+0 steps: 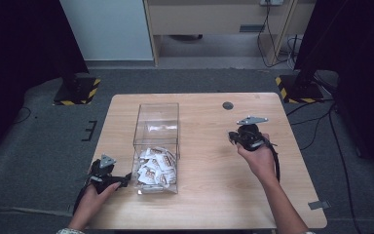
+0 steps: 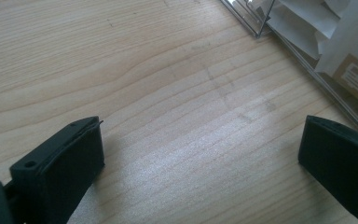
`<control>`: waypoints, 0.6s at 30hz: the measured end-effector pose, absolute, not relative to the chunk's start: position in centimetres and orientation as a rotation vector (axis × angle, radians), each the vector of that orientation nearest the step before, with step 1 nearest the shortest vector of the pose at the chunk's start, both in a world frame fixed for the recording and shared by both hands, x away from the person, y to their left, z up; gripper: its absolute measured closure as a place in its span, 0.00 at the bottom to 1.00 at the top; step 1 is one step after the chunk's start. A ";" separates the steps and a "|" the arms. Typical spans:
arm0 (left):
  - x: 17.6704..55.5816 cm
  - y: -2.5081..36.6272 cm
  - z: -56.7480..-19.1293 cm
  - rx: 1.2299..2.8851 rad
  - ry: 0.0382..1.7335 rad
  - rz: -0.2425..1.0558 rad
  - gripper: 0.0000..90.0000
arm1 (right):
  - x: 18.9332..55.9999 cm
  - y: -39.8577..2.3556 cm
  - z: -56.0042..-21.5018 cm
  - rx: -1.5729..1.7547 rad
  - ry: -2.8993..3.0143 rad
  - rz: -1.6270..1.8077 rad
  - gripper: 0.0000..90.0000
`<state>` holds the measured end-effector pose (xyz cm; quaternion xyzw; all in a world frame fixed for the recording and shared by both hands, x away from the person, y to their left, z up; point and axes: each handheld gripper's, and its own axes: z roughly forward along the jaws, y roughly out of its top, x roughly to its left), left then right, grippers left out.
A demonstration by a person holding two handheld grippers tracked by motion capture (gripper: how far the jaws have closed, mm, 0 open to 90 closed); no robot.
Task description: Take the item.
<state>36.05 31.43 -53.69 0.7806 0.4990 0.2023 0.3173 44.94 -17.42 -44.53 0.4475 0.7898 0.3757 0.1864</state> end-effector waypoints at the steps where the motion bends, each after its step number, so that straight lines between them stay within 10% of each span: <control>1: 36.1 31.4 -53.7 2.055 1.313 0.532 0.00 | 45.2 -17.3 -45.1 1.270 2.230 1.046 1.00; 18: 36.1 31.4 -53.7 2.054 1.314 0.532 0.00 | 46.8 -16.6 -48.0 1.319 2.265 0.980 0.99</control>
